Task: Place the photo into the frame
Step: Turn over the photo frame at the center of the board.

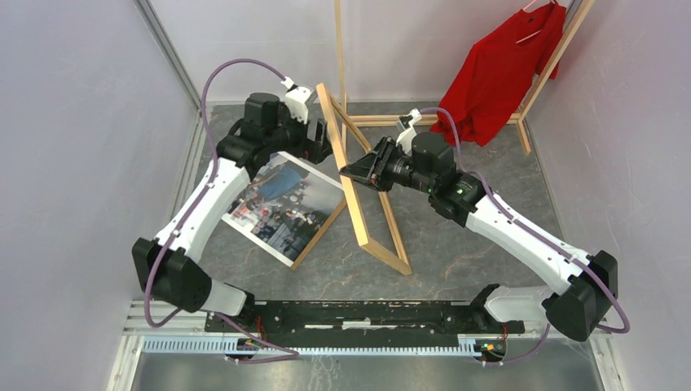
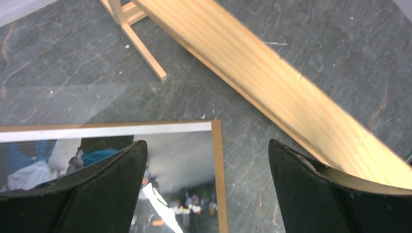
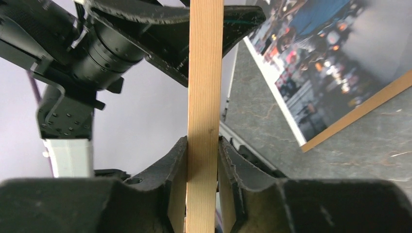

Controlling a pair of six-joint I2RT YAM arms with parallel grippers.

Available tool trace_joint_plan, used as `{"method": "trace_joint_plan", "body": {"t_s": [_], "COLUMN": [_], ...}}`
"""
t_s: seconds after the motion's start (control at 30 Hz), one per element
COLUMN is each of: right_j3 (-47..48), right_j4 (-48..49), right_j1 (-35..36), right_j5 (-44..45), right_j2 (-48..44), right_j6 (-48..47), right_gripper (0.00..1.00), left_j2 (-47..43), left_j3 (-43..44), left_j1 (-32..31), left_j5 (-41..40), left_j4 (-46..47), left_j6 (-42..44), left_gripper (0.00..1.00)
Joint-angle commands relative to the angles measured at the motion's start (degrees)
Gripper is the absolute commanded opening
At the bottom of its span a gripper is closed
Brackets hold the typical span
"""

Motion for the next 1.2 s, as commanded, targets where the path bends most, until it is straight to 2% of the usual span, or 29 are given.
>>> {"method": "trace_joint_plan", "body": {"t_s": [0.0,0.27,0.4,0.6,0.8,0.87,1.03,1.1,1.17], "right_j3": [1.4,6.7,19.0,25.9,25.9,25.6,27.1,27.9,27.1], "right_j4": [1.7,-6.7,-21.7,-33.5,-37.4,-37.6,-39.5,-41.0,-41.9], "right_j1": [-2.0,-4.4,-4.5,-4.5,-4.5,-4.5,-4.5,-4.7,-5.9], "right_j5": [-3.0,-3.4,3.7,10.6,14.6,15.8,22.1,26.0,28.3], "right_j2": [-1.5,0.5,4.5,7.9,8.5,8.2,7.1,6.5,5.3], "right_j6": [-4.6,-14.4,-27.6,-41.1,-45.8,-46.7,-49.0,-50.2,-50.9], "right_gripper": [0.34,0.53,0.59,0.65,0.66,0.60,0.29,0.23,0.22], "left_j2": [4.7,11.8,14.4,16.4,17.5,17.7,18.4,18.6,19.0], "left_j3": [6.8,14.2,16.4,18.2,18.4,18.5,18.9,19.0,19.5], "left_j1": [-2.2,-5.8,-6.8,-8.3,-9.0,-9.3,-10.0,-10.0,-10.0], "left_j5": [-0.5,-1.7,-2.3,-3.2,-3.2,-3.1,-3.5,-3.7,-4.4], "left_j4": [2.3,2.3,2.4,2.5,2.7,2.7,2.6,2.3,0.9], "left_j6": [-3.9,-3.1,-3.0,-2.3,-2.2,-2.1,-1.8,-1.9,-1.8], "left_gripper": [1.00,1.00,1.00,1.00,1.00,1.00,1.00,1.00,1.00]}}
